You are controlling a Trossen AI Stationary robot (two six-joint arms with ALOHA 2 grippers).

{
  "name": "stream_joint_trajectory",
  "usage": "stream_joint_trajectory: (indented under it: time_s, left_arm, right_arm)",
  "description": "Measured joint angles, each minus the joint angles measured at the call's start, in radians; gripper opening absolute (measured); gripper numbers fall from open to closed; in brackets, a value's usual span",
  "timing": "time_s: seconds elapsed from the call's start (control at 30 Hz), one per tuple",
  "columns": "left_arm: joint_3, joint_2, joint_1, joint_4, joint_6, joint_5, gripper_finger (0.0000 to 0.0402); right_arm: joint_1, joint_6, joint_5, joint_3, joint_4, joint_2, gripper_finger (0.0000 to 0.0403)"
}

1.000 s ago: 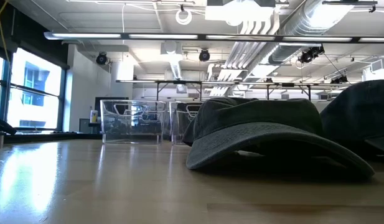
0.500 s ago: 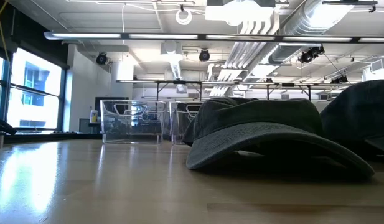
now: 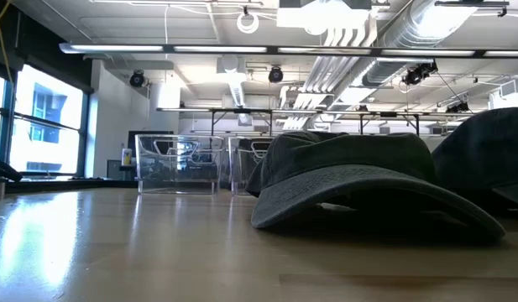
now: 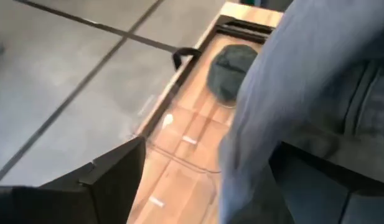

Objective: Pick & Place hat
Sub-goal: Put the left gray cap into the left transparent bin

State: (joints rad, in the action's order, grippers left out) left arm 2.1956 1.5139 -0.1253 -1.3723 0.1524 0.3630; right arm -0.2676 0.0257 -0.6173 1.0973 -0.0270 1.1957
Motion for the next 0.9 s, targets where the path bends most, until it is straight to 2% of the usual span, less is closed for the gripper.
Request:
stream_joint_trajectory:
  time_s: [0.1, 0.2, 0.53, 0.7, 0.9]
  left_arm:
    - [-0.005, 0.012, 0.001, -0.01, -0.021, -0.013, 0.0294]
    - [0.0, 0.025, 0.001, -0.001, -0.041, -0.023, 0.0245]
    - [-0.002, 0.029, 0.001, 0.047, -0.097, -0.039, 0.0019]
    - [-0.002, 0.025, 0.001, 0.046, -0.097, -0.049, 0.0025]
    - [-0.001, 0.011, 0.0, 0.032, -0.103, -0.076, 0.0008]
  right_arm:
    - [0.0, 0.0, 0.007, 0.0, 0.0, 0.0, 0.0006]
    - [0.0, 0.0, 0.02, 0.0, 0.0, 0.0, 0.0008]
    - [0.0, 0.001, 0.022, 0.0, 0.0, 0.0, 0.0015]
    - [0.0, 0.0, 0.023, 0.0, 0.0, 0.0, 0.003]
    - [0.0, 0.001, 0.024, 0.001, 0.029, 0.0, 0.0052]
